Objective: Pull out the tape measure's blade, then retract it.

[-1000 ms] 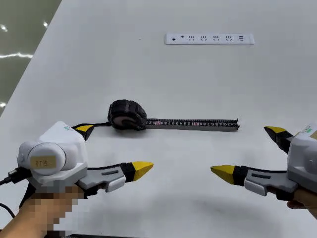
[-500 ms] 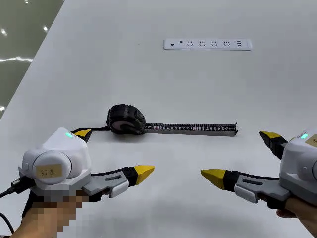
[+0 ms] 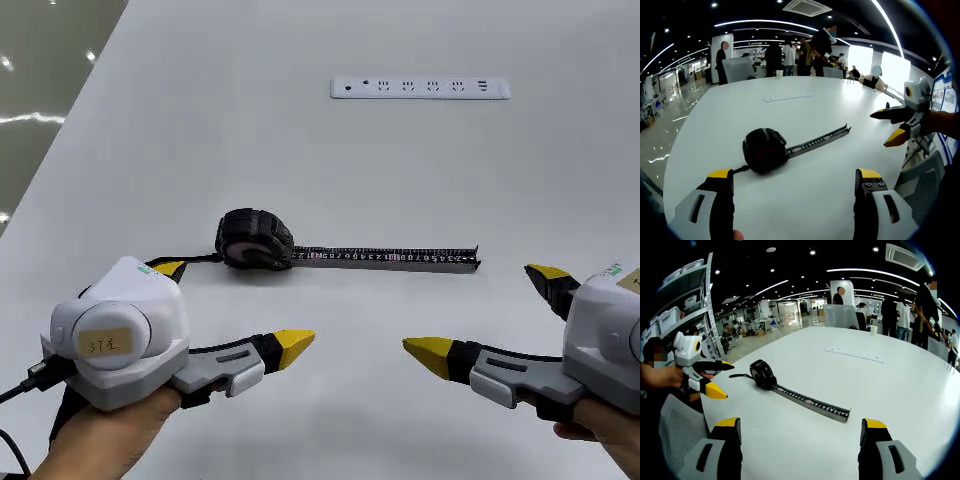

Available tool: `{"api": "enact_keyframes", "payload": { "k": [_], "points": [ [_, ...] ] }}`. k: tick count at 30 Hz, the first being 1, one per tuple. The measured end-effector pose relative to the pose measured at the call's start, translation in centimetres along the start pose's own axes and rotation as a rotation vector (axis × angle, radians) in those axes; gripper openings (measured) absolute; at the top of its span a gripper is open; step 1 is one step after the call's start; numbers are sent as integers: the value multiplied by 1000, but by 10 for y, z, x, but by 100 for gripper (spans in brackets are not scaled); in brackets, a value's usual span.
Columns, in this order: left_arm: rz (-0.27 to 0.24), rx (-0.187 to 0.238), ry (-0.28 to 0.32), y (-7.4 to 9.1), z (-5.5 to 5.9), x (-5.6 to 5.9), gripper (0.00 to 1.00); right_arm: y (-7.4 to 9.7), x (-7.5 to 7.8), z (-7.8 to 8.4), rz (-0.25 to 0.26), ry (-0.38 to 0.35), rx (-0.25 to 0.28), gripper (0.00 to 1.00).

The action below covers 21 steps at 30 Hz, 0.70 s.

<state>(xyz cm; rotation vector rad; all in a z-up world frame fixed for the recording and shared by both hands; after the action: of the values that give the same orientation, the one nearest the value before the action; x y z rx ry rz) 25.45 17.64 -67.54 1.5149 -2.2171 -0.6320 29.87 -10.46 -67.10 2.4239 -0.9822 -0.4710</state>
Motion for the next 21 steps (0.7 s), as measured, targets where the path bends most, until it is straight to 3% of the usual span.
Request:
{"api": "enact_keyframes", "payload": {
  "k": [21],
  "points": [
    [-29, -10, 20, -1, 2, -3, 99, -4, 0, 4, -64, 44, -34, 99]
  ]
}}
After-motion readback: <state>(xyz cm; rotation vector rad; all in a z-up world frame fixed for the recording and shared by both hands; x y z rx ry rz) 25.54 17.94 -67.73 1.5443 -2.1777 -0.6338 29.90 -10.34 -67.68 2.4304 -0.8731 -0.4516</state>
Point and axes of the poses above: the centre of the closed fingertips' face, and the gripper's own axes: y roughly backward along the fingers, x roughly to its right, z roughly out of its underside, the point moved 8 cm from there along y, roughly backward along the fingers, and after that the axes turned 1 degree about -y, right-handed, at the moved point
